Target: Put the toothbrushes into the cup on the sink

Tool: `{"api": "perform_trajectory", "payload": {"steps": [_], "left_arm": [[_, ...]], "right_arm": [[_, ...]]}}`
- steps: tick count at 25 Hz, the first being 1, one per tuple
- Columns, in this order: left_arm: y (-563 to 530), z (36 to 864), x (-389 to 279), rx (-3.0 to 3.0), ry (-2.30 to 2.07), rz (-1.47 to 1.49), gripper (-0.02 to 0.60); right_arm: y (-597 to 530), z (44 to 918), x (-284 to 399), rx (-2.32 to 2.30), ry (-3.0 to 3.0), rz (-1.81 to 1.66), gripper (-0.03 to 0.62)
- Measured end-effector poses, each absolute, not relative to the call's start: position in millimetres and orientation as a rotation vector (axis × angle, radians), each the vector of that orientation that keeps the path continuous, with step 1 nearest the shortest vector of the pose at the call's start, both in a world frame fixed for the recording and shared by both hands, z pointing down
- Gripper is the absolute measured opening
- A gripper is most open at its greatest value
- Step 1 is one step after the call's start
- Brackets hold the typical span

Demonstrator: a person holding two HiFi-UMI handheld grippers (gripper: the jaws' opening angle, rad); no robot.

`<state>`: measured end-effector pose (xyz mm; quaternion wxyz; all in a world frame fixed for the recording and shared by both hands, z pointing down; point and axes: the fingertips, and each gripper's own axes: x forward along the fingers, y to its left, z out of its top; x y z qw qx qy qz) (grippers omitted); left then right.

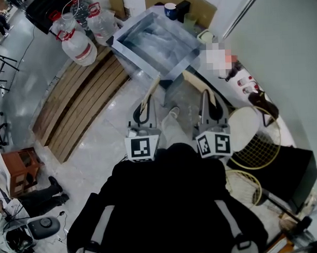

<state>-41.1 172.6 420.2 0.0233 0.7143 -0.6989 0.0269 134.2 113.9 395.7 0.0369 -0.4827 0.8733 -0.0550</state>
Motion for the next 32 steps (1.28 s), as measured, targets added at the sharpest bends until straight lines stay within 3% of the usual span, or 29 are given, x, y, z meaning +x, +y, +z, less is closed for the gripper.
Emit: {"api": "perform_trajectory", "payload": {"steps": [32], "left_arm": [[-108,404,-88,2.152,-2.164,0.169,0.010]], "right_arm": [[-168,395,93,-1.481,2.679,-0.296,0.034]]}}
